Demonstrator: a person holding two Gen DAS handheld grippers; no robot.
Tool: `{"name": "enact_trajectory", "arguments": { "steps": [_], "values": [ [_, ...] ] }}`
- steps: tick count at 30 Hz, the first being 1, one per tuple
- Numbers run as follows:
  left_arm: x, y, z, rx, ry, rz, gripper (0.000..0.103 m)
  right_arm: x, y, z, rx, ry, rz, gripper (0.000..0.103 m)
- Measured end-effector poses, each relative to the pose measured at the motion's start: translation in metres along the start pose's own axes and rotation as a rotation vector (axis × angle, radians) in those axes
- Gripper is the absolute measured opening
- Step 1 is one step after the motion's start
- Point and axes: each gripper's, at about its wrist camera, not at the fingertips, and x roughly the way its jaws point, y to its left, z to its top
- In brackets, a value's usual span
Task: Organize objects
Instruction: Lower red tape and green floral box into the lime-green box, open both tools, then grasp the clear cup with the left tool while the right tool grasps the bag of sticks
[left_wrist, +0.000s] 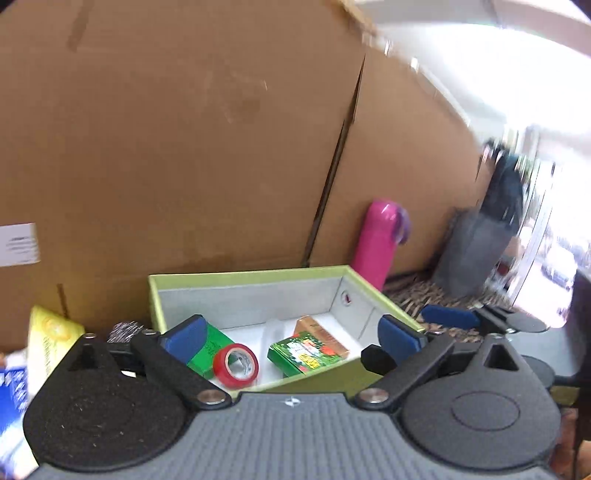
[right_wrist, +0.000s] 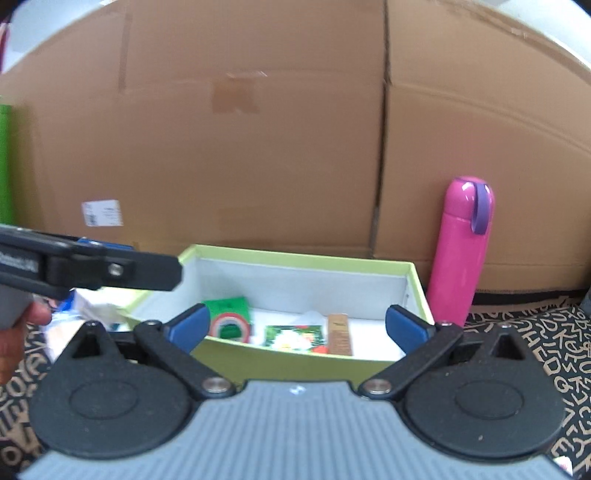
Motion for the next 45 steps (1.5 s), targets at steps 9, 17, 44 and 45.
{"name": "enact_trajectory", "arguments": {
  "steps": [9,17,44,45],
  "values": [
    [-0.084,0.012,-0.040,-0.032,-0.095,0.118,0.103,-0.029,0.062,-0.020,-0.043,-0.005,0.102,0.103],
    [-0.128,0.045,-0.079,-0.084,-0.073,0.299,0.103,-0.024,0.126,-0.048,-0.101,0.077,0.230,0.103],
    [-0.115,0.208,-0.073,-0.086,0.077,0.599,0.052,0.091,0.230,-0.038,-0.270,0.187,0.452,0.095],
    [-0.113,0.209,-0.074,-0.083,0.083,0.588,0.043,0.100,0.231,-0.037,-0.276,0.199,0.444,0.093]
  ]
}}
